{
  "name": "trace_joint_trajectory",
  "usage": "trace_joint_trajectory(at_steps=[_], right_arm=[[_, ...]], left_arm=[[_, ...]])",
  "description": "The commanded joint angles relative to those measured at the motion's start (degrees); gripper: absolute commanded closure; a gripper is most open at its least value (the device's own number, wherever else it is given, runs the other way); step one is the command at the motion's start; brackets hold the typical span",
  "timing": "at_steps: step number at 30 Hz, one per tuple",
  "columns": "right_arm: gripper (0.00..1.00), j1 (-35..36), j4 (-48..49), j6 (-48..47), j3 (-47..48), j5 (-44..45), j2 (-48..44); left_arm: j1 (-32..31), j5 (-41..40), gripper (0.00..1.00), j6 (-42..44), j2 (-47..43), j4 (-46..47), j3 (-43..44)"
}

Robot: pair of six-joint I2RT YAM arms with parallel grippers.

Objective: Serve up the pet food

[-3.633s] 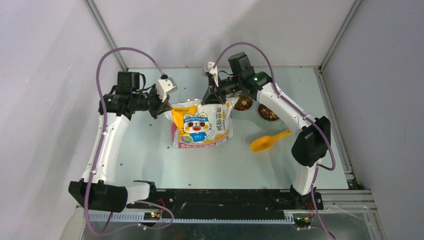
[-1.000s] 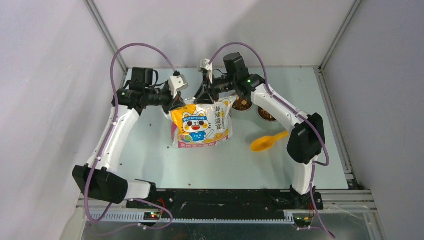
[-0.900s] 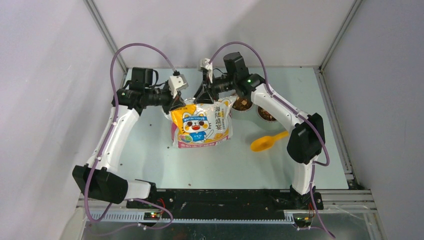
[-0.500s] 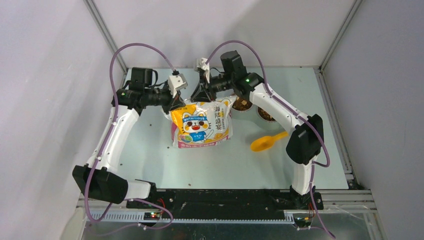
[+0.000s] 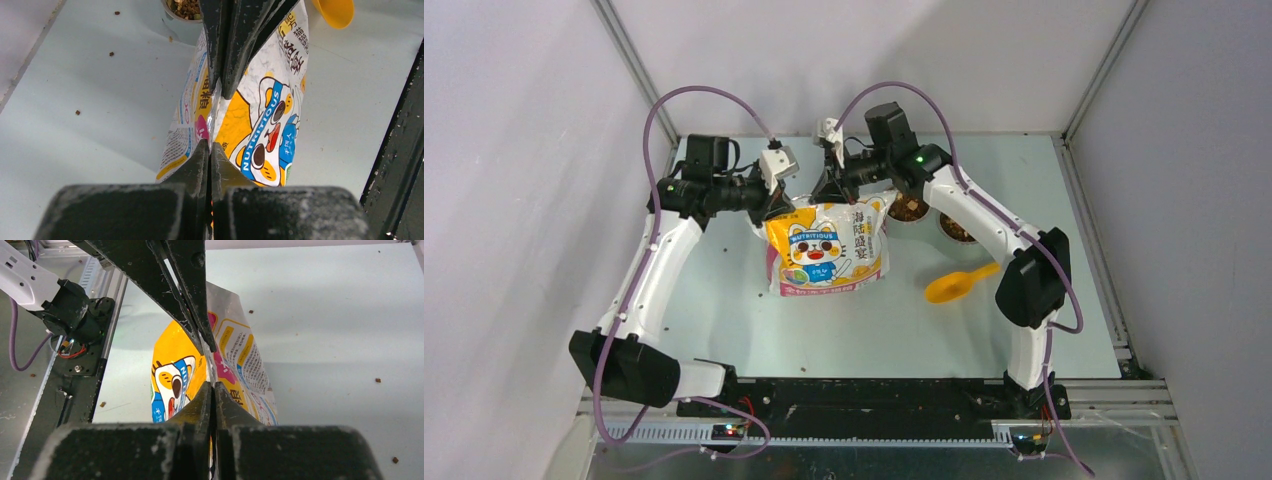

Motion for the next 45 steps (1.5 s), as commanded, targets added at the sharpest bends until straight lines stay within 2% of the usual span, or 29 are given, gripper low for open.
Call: trace_joint_trajectory(at_steps=[1, 2, 3, 4, 6, 9, 10, 12, 13, 14, 16, 17, 18, 19, 20, 23, 24, 25, 26, 29, 30, 31, 33, 34, 37, 39, 41, 43, 45], right_arm=[[0.87, -0.3, -0.8, -0.6, 2.6, 1.4, 0.2], [0.79, -0.3, -1.1, -0.7, 2.6, 1.6, 0.2], [0.82, -0.4, -2.1, -1.6, 2.8, 1.6, 0.2], [0.97, -0.5, -2.7, -2.4, 3.0, 1.3, 0.2], [1.0, -0.8, -3.7, -3.3, 3.2, 1.1, 0.0], [1.0, -1.4, -3.9, -3.2, 2.9, 2.0, -0.7], [0.87, -1.7, -4.0, -3.3, 2.9, 2.8, -0.8], [0.77, -2.3, -4.7, -4.0, 3.0, 3.8, -1.3], [0.79, -2.5, -5.2, -4.5, 3.3, 3.8, -1.5], [0.89, -3.0, -7.2, -5.9, 4.4, 3.6, -1.2], [1.0, -3.8, -11.4, -8.3, 7.1, 3.1, -0.5], [0.98, -4.4, -12.2, -8.5, 7.4, 3.0, -0.4], [0.87, -4.8, -12.2, -7.8, 7.2, 3.4, -0.8], [0.84, -5.5, -12.0, -7.5, 6.8, 3.5, -1.1], [0.95, -6.0, -12.6, -8.5, 6.7, 2.4, -1.5], [1.0, -7.8, -14.8, -8.6, 8.2, 1.7, -1.5], [0.95, -8.1, -15.0, -7.6, 8.4, 2.4, -1.7], [0.8, -8.5, -15.2, -7.6, 8.4, 3.3, -1.8], [0.76, -8.6, -16.4, -9.2, 8.5, 3.4, -2.0], [1.0, -9.4, -23.3, -16.3, 9.9, 2.4, -1.1], [1.0, -9.5, -24.7, -17.0, 11.4, 2.5, -0.8], [0.96, -9.8, -26.6, -17.2, 12.0, 3.1, -0.2], [0.81, -10.3, -27.5, -18.0, 12.0, 3.7, -0.4], [0.81, -10.5, -27.6, -18.6, 11.6, 3.8, -0.7], [0.95, -10.9, -28.5, -21.4, 10.8, 4.9, -1.5], [0.91, -11.3, -29.3, -22.1, 11.0, 5.6, -1.5], [1.0, -12.0, -31.0, -24.2, 11.3, 5.1, -1.6], [1.0, -12.8, -32.5, -25.3, 11.9, 5.3, -1.7], [0.88, -13.3, -32.8, -25.5, 11.8, 6.4, -2.0]], left_arm=[[1.6, -1.7, 1.0, -0.4, -1.7, 3.7, 0.7], [1.6, -1.7, 1.0, -0.4, -1.7, 3.7, 0.8], [1.8, -1.7, 1.0, -0.5, -1.7, 3.6, 0.8], [1.9, -1.7, 1.0, -0.4, -1.7, 3.6, 0.8], [2.2, -1.7, 1.0, -0.5, -1.7, 3.6, 0.7], [2.7, -1.7, 1.0, -0.6, -1.8, 3.3, 0.8], [2.9, -1.7, 1.0, -0.5, -1.8, 3.2, 0.8], [3.1, -1.9, 1.0, -0.2, -2.0, 2.8, 0.7], [3.2, -2.0, 1.0, -0.1, -2.0, 2.6, 0.6], [3.3, -2.1, 1.0, 0.0, -2.0, 2.5, 0.6], [3.4, -2.1, 1.0, 0.1, -2.1, 2.3, 0.5], [3.5, -2.1, 1.0, 0.0, -2.1, 2.2, 0.4], [3.5, -2.1, 1.0, 0.1, -2.1, 2.3, 0.3], [3.5, -2.2, 1.0, 0.1, -2.1, 2.3, 0.3], [3.6, -2.2, 1.0, 0.0, -2.2, 2.3, 0.3], [3.6, -2.4, 1.0, 0.1, -2.2, 2.4, -0.1], [3.7, -2.4, 1.0, 0.1, -2.2, 2.4, -0.1], [3.7, -2.4, 1.0, 0.0, -2.3, 2.4, -0.2], [3.7, -2.4, 1.0, 0.0, -2.3, 2.4, -0.2], [3.8, -2.4, 1.0, 0.1, -2.2, 2.4, -0.2], [3.8, -2.5, 1.0, 0.1, -2.1, 2.3, -0.2], [3.8, -2.5, 1.0, 0.2, -2.1, 2.3, -0.1], [3.9, -2.5, 1.0, 0.2, -2.1, 2.3, 0.0], [3.9, -2.6, 1.0, 0.2, -2.1, 2.3, 0.0], [3.9, -2.6, 1.0, 0.2, -1.9, 2.3, 0.0], [3.9, -2.6, 1.0, 0.2, -2.0, 2.4, -0.1], [3.9, -2.6, 1.0, 0.4, -2.0, 2.2, -0.2], [3.8, -2.7, 1.0, 0.6, -2.0, 1.9, -0.1], [3.9, -2.9, 1.0, 1.0, -2.0, 1.6, 0.0]])
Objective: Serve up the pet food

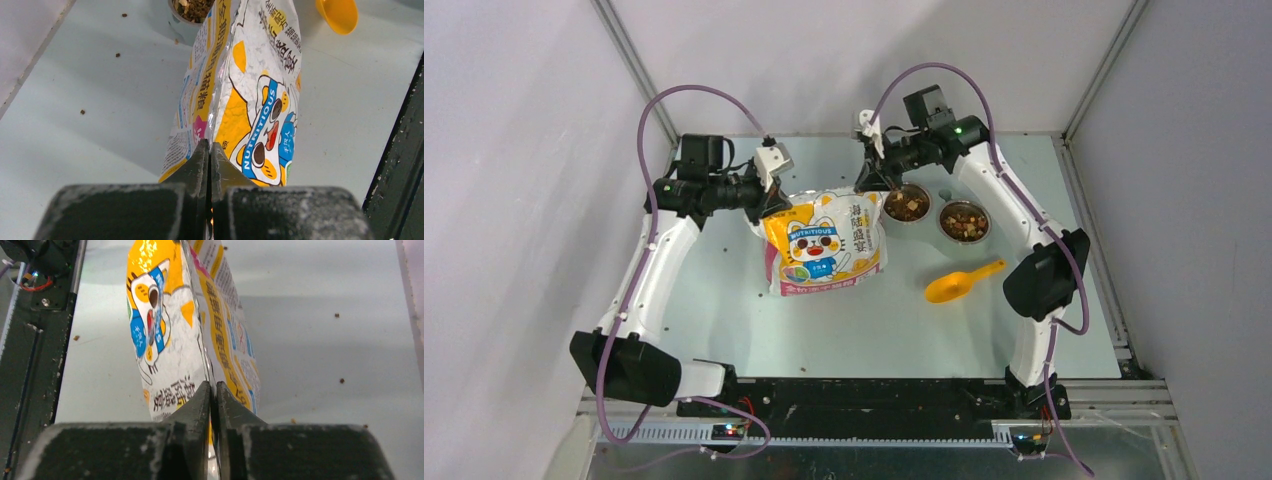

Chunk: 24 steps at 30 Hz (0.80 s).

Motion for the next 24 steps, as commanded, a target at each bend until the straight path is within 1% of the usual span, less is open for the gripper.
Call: trace_joint_trajectory(at_steps=[1, 2, 3, 4, 5, 7, 8, 9, 12, 13, 14, 15, 16, 18, 20, 21, 24], right_arm=[[0.82, -3.9, -5.4, -4.6, 2.0, 6.3, -2.8], [0.88, -4.2, -5.9, -5.4, 1.5, 6.4, -3.1], [0.99, -4.4, -6.9, -7.5, 1.3, 6.4, -3.3], [1.0, -4.7, -7.4, -8.1, 1.4, 6.5, -3.4], [1.0, -4.9, -8.0, -8.6, 1.5, 6.9, -3.4], [0.95, -5.3, -8.3, -8.5, 1.3, 7.2, -3.5], [0.99, -5.6, -8.8, -9.0, 1.4, 6.9, -3.6], [1.0, -5.8, -10.1, -10.2, 1.7, 6.0, -3.6], [0.99, -6.1, -10.3, -9.4, 2.1, 6.5, -3.6], [0.88, -6.1, -10.2, -9.2, 2.1, 7.2, -3.7], [0.85, -6.2, -10.1, -9.4, 1.9, 7.8, -3.8], [0.96, -6.2, -10.6, -10.4, 1.8, 8.0, -3.9], [1.0, -6.5, -11.1, -11.7, 1.8, 7.9, -3.8], [1.0, -6.8, -11.7, -11.6, 2.1, 8.3, -3.5], [1.0, -7.0, -11.9, -11.7, 2.4, 8.5, -3.4], [1.0, -7.3, -12.5, -12.1, 2.7, 8.2, -3.4], [1.0, -7.8, -13.7, -12.0, 4.0, 7.7, -2.7]], left_arm=[[2.0, -4.2, 1.0, 1.5, -2.0, 0.2, 0.4], [2.1, -4.3, 1.0, 1.6, -2.0, 0.2, 0.5], [2.1, -4.3, 1.0, 1.6, -2.0, 0.2, 0.5], [2.1, -4.3, 1.0, 1.6, -1.9, 0.2, 0.5], [2.2, -4.3, 1.0, 1.6, -1.9, 0.2, 0.6], [2.1, -4.2, 1.0, 1.5, -1.8, 0.3, 0.5], [2.2, -4.2, 1.0, 1.5, -1.7, 0.3, 0.5], [2.1, -4.2, 1.0, 1.4, -1.6, 0.3, 0.6], [2.2, -4.4, 1.0, 2.2, -1.5, -0.5, 0.9], [2.2, -4.5, 1.0, 3.1, -1.5, -1.6, 1.3], [2.1, -5.0, 0.97, 3.6, -1.5, -2.2, 1.6], [2.2, -5.3, 0.95, 4.8, -1.4, -3.4, 1.8], [2.2, -5.9, 0.91, 5.6, -1.4, -4.3, 2.1], [2.3, -6.9, 0.89, 8.1, -1.6, -6.6, 2.3], [2.6, -7.8, 0.9, 10.2, -1.7, -8.9, 2.6], [3.0, -8.1, 0.91, 11.0, -1.8, -9.9, 2.7], [4.5, -8.3, 0.99, 12.2, -2.0, -12.3, 3.4]])
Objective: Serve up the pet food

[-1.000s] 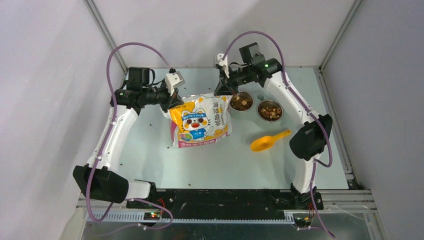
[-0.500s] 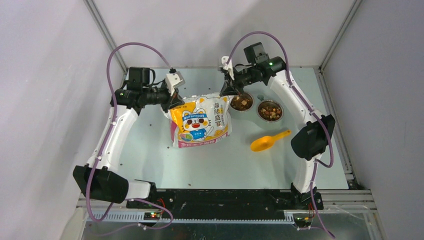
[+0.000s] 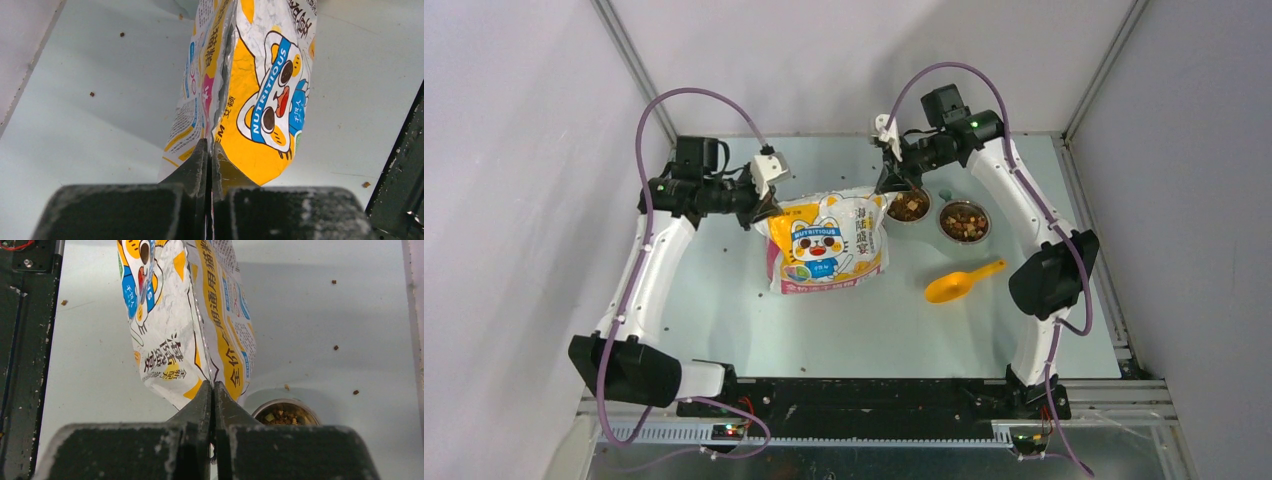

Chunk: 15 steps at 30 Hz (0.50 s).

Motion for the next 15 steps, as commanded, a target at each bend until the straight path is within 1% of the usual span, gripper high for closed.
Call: trace_joint_trajectory(at_steps=[1, 3, 4, 5, 6, 7, 8, 9, 10, 11, 13, 15], right_arm=[[1.0, -3.8, -4.0, -1.2, 3.8, 5.5, -1.8], [1.0, -4.1, -4.1, -1.2, 4.1, 5.6, -1.7], [1.0, -4.2, -4.1, -1.4, 4.1, 5.6, -1.8], [1.0, -4.3, -4.1, -1.5, 4.1, 5.6, -1.8], [1.0, -4.4, -4.0, -1.5, 4.1, 5.6, -1.8], [1.0, -4.3, -4.0, -1.6, 4.0, 5.9, -1.9], [0.96, -4.4, -4.0, -1.5, 3.8, 6.1, -1.9], [0.84, -4.4, -4.0, -1.5, 3.7, 6.6, -1.8], [0.81, -4.4, -4.0, -1.5, 3.7, 6.7, -1.7], [0.84, -4.4, -4.3, -1.7, 3.7, 6.8, -1.6], [1.0, -4.4, -5.2, -2.5, 4.1, 6.5, -1.2], [1.0, -4.5, -5.6, -2.3, 4.3, 6.4, -1.0]], left_arm=[[3.4, -5.7, 0.99, 5.0, -1.7, -6.7, 2.8], [4.1, -6.8, 0.98, 5.1, -1.8, -7.6, 2.9], [4.5, -7.3, 0.93, 5.1, -1.9, -7.9, 2.8], [4.6, -8.2, 0.89, 5.1, -2.0, -8.1, 2.7], [4.9, -8.6, 0.9, 5.4, -2.2, -8.3, 2.6], [5.1, -8.5, 0.95, 5.5, -2.4, -8.5, 2.5], [5.5, -8.2, 0.98, 5.8, -2.5, -8.7, 2.6], [5.7, -8.0, 0.99, 5.8, -2.7, -8.8, 2.6], [5.9, -8.1, 1.0, 5.5, -2.8, -8.7, 2.6], [6.0, -8.3, 0.99, 5.0, -2.8, -8.3, 2.6], [6.0, -8.8, 0.96, 4.2, -2.8, -8.2, 2.6], [6.1, -8.7, 0.99, 4.5, -2.8, -8.8, 2.7]])
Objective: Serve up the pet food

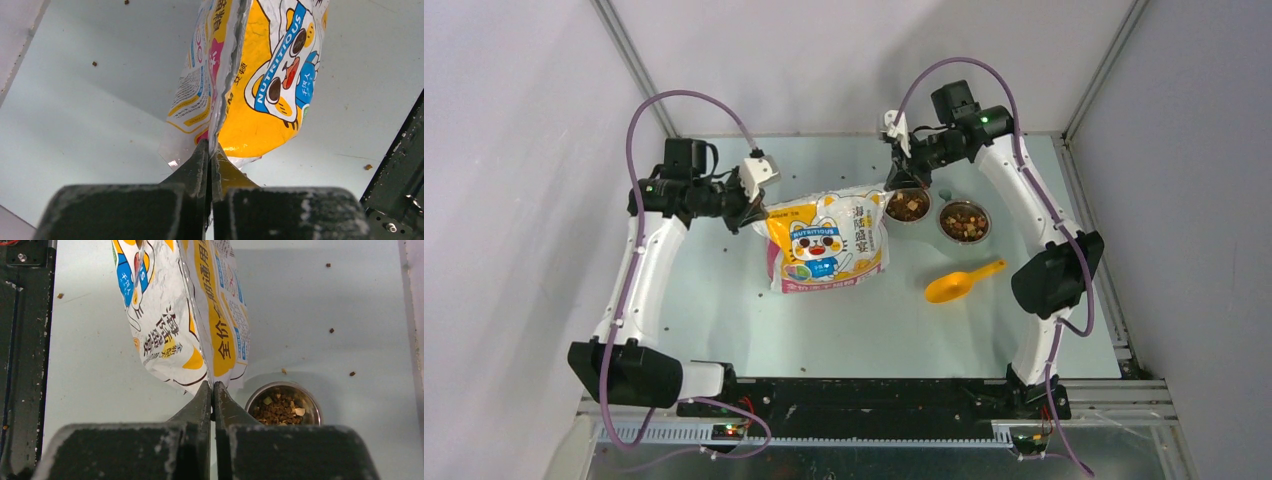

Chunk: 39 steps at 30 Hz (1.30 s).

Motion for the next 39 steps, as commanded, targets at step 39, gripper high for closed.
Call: trace_joint_trajectory(at_steps=[39], right_arm=[[0.94, -6.1, -3.5, 3.7, 3.0, 3.5, -0.5]], left_arm=[[12.7, -7.6, 1.0, -0.7, -3.9, -2.3, 2.1]])
